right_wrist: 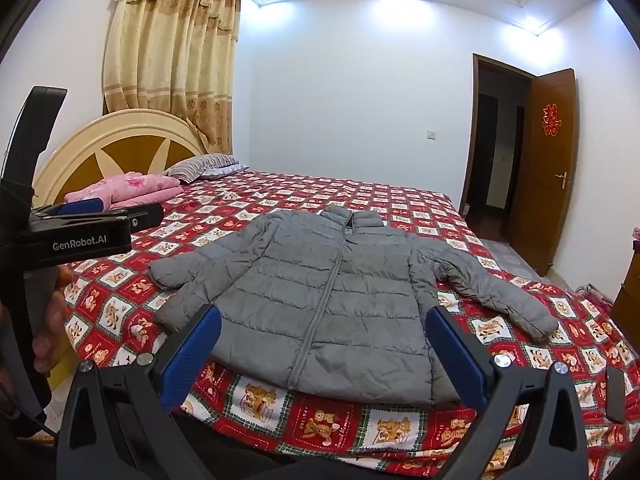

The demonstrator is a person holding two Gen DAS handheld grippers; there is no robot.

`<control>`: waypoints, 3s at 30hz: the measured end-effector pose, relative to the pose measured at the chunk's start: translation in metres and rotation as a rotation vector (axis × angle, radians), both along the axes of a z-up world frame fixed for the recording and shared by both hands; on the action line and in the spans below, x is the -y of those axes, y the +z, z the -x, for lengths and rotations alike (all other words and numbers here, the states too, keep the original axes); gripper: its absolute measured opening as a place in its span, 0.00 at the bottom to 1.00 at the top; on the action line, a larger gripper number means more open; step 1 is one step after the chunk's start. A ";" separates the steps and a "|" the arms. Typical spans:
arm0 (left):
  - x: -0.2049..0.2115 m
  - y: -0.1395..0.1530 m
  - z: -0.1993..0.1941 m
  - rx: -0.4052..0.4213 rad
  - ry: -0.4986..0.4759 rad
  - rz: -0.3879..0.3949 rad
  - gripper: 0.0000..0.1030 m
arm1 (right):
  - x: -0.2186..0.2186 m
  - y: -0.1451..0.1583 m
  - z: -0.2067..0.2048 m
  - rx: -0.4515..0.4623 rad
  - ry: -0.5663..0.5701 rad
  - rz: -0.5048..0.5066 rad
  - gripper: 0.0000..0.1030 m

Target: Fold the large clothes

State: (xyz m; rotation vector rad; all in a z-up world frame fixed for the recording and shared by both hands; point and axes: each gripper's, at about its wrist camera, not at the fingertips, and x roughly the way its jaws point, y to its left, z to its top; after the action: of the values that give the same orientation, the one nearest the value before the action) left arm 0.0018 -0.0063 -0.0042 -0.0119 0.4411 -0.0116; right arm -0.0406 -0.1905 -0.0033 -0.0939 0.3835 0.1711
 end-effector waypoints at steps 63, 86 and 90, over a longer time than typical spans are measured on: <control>-0.006 -0.004 0.000 0.002 0.017 -0.006 1.00 | -0.001 -0.005 -0.001 -0.007 -0.005 -0.006 0.99; 0.009 -0.074 -0.129 -0.125 0.043 -0.093 1.00 | 0.136 -0.068 -0.123 -0.201 -0.330 -0.183 0.99; 0.014 -0.090 -0.169 -0.163 0.057 -0.128 1.00 | 0.199 -0.087 -0.156 -0.273 -0.471 -0.225 0.98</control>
State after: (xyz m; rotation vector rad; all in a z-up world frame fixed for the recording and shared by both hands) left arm 0.1703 -0.0200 -0.0941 0.1010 0.6035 0.0740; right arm 0.1154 -0.3896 -0.0899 0.2441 0.6440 -0.2418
